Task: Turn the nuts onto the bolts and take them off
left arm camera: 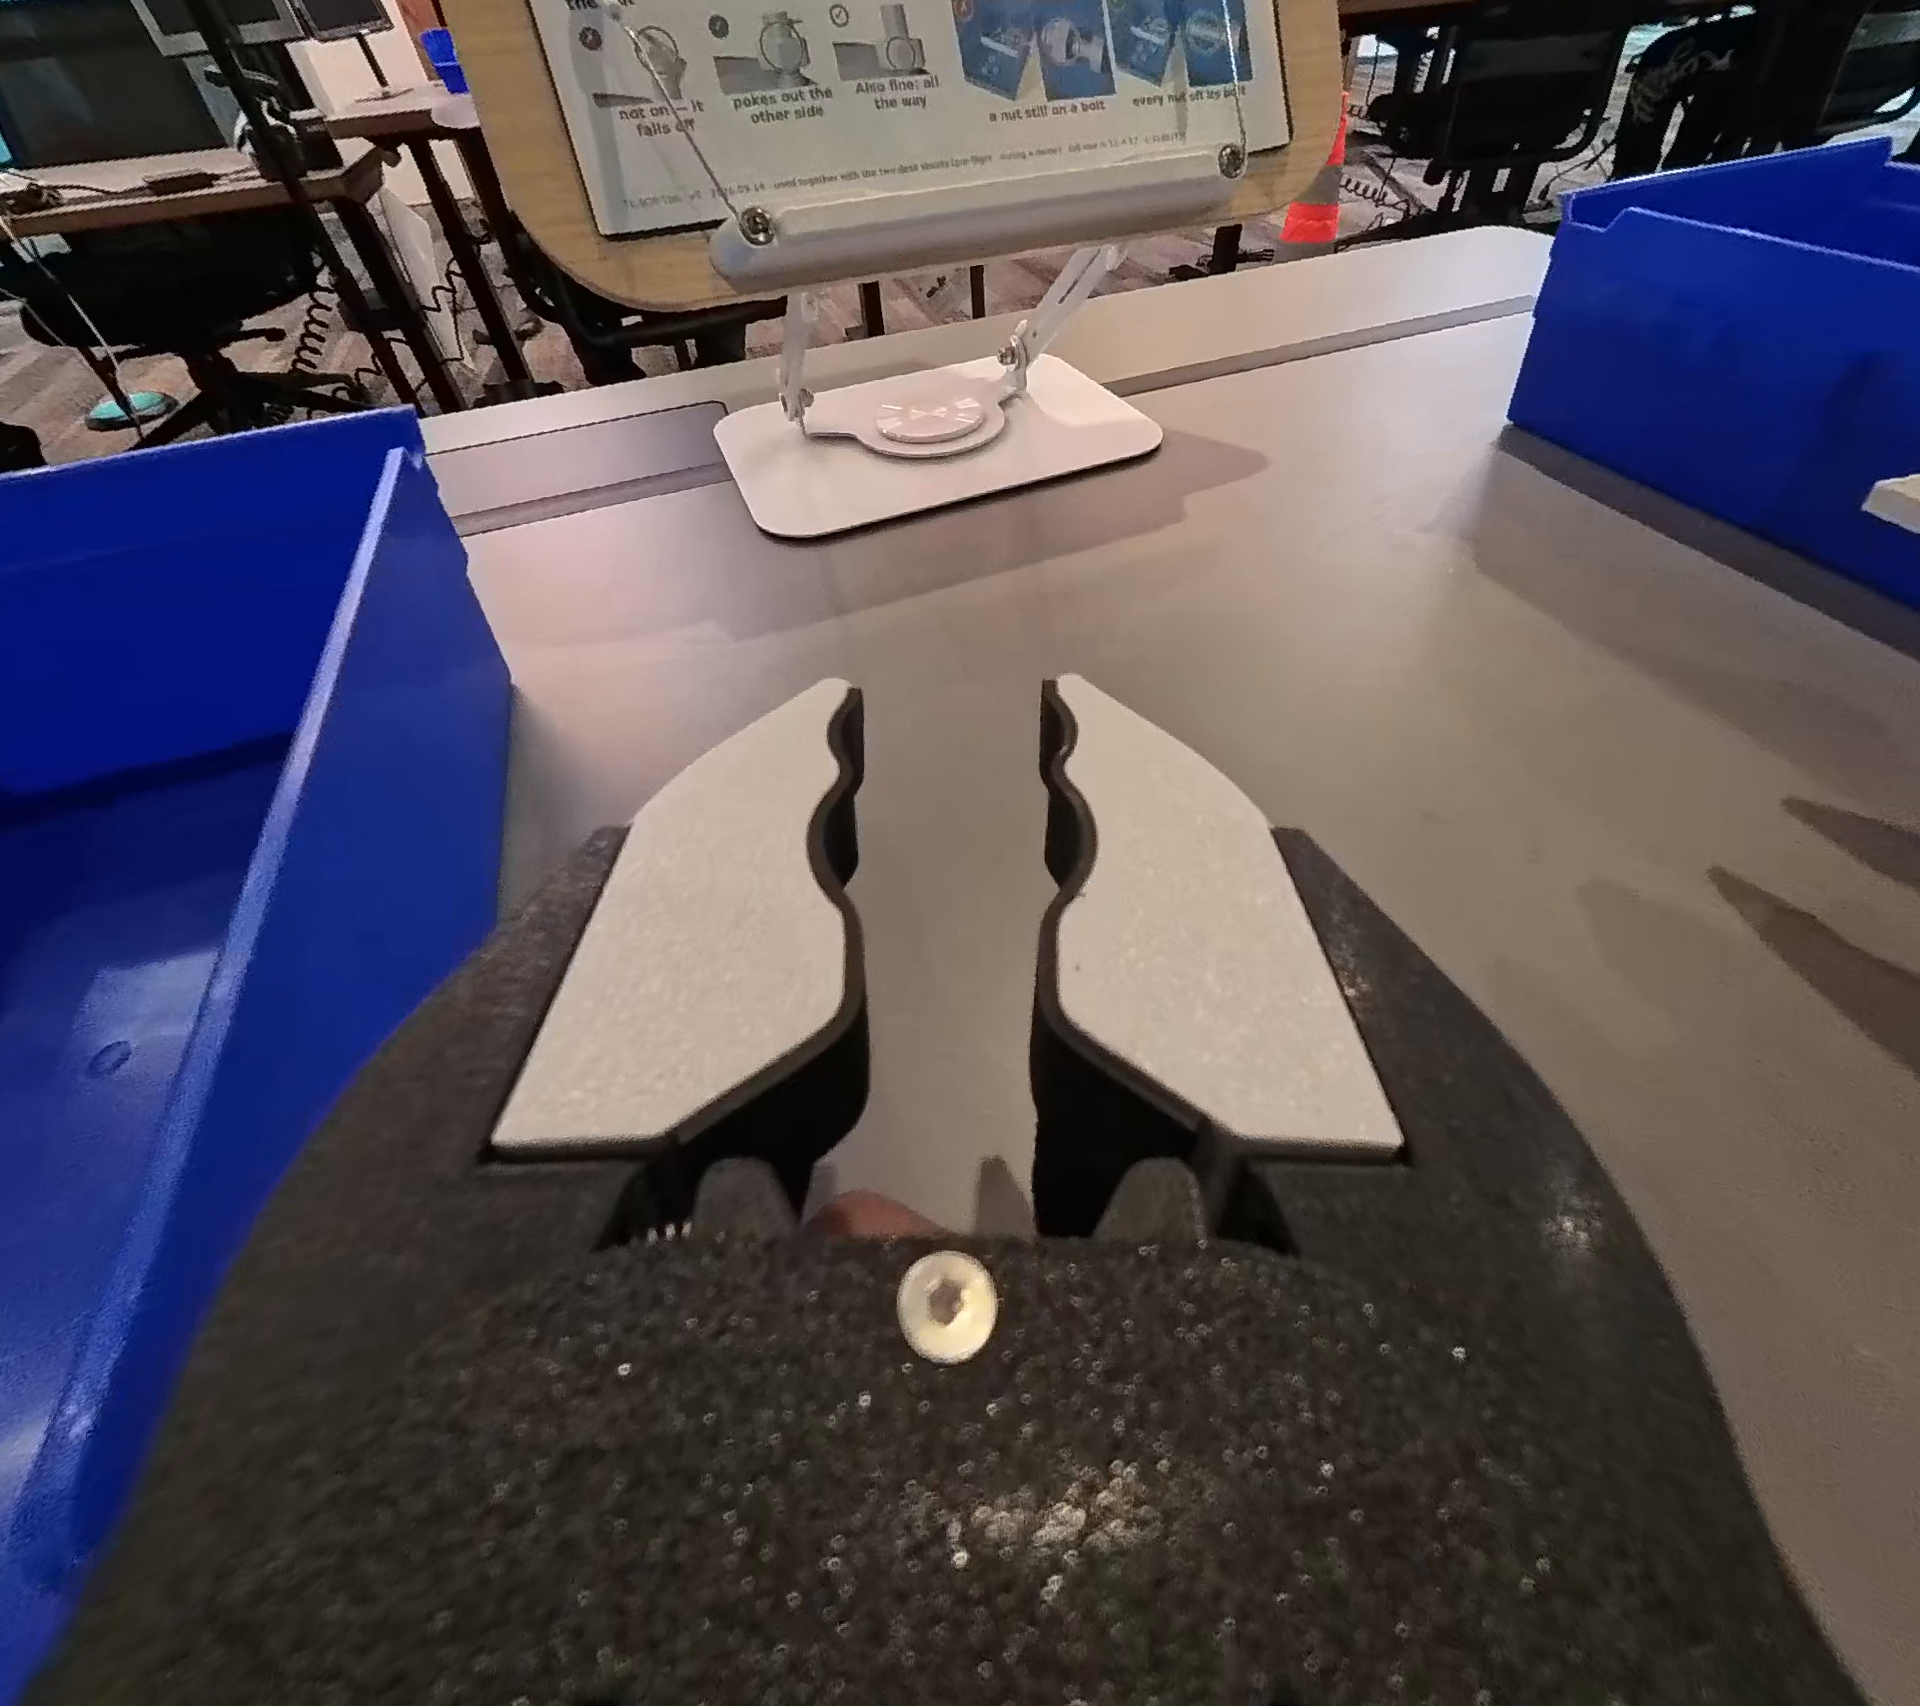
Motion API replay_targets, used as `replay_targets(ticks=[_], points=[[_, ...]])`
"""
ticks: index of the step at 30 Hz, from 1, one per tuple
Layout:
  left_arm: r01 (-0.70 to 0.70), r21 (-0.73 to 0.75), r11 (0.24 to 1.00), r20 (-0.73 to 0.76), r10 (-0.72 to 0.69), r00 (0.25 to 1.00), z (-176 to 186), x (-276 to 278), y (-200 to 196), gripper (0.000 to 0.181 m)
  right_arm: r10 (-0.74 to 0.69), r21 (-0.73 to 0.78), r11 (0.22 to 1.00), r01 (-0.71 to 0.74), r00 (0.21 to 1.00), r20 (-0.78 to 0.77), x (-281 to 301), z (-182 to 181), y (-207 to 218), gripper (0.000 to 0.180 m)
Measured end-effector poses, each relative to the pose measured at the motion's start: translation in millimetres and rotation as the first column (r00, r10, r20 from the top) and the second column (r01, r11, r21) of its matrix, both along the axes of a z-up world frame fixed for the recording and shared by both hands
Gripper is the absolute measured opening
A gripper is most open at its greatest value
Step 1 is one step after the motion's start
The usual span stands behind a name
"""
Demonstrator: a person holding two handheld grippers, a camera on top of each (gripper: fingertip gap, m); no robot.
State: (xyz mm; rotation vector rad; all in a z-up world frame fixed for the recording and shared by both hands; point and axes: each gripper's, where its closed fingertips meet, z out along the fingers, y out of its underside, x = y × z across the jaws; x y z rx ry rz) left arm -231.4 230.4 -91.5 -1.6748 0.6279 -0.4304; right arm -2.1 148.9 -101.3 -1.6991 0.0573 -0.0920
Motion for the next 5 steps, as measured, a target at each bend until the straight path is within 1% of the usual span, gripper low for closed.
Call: replay_targets(ticks=[5], points=[[0.007,-0.005,1.000,-0.004,-0.007,1.000,-0.9,0.8,-1.2,0.032,0.006,-0.002,1.000,-0.006,1.000,0.014,-0.5,-0.4,-0.6,0.037]])
